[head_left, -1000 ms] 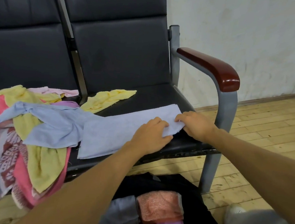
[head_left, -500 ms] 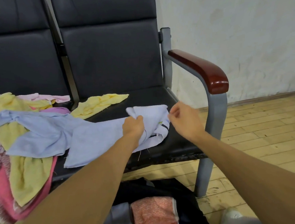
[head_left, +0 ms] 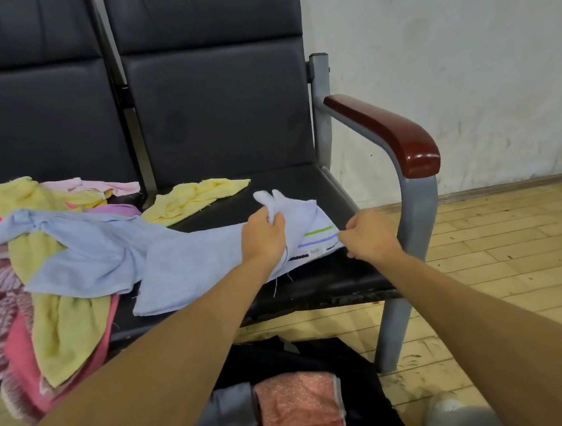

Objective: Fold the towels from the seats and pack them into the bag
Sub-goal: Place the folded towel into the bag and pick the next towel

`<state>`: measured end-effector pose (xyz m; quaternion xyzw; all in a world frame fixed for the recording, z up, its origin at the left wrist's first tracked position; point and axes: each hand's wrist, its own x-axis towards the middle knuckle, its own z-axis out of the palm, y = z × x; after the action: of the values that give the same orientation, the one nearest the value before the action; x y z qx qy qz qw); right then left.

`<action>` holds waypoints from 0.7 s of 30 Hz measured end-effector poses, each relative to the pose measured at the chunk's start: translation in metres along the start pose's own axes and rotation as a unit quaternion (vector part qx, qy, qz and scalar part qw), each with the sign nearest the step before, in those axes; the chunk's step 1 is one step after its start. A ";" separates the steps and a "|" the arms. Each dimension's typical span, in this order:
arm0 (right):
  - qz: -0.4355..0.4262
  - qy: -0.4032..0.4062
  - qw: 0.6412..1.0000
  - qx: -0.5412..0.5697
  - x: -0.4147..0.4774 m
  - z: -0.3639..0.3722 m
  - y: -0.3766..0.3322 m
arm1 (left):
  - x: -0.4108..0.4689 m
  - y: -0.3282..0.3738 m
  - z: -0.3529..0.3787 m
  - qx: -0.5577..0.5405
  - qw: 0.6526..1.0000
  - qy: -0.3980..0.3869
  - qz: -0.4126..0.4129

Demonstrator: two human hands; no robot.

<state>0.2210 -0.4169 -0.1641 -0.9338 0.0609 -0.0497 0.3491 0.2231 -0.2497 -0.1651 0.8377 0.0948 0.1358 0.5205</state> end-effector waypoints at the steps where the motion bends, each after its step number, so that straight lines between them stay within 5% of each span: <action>1: 0.032 -0.005 0.999 0.013 0.000 -0.006 0.006 | -0.002 0.001 0.003 0.025 0.999 -0.028 0.018; 5: 0.075 -0.010 0.997 -0.020 -0.007 -0.018 0.022 | -0.015 0.001 0.025 0.155 0.967 -0.192 0.065; 8: 0.066 0.028 0.997 -0.025 -0.005 -0.018 0.021 | -0.025 0.007 0.015 0.212 0.943 -0.241 0.092; 14: 0.027 0.044 0.998 0.020 -0.002 -0.009 0.010 | -0.012 -0.034 -0.072 0.338 0.922 -0.115 0.151; 17: 0.006 0.001 0.999 -0.037 -0.003 0.001 0.010 | -0.008 -0.069 -0.123 0.387 0.918 -0.035 0.072; 21: 0.031 -0.038 0.995 -0.091 -0.004 -0.001 0.003 | -0.017 -0.102 -0.161 0.421 0.905 -0.029 -0.054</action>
<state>0.2164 -0.4187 -0.1653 -0.9604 0.0811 0.0026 0.2666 0.1527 -0.0734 -0.1906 0.9761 0.1728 0.0306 0.1283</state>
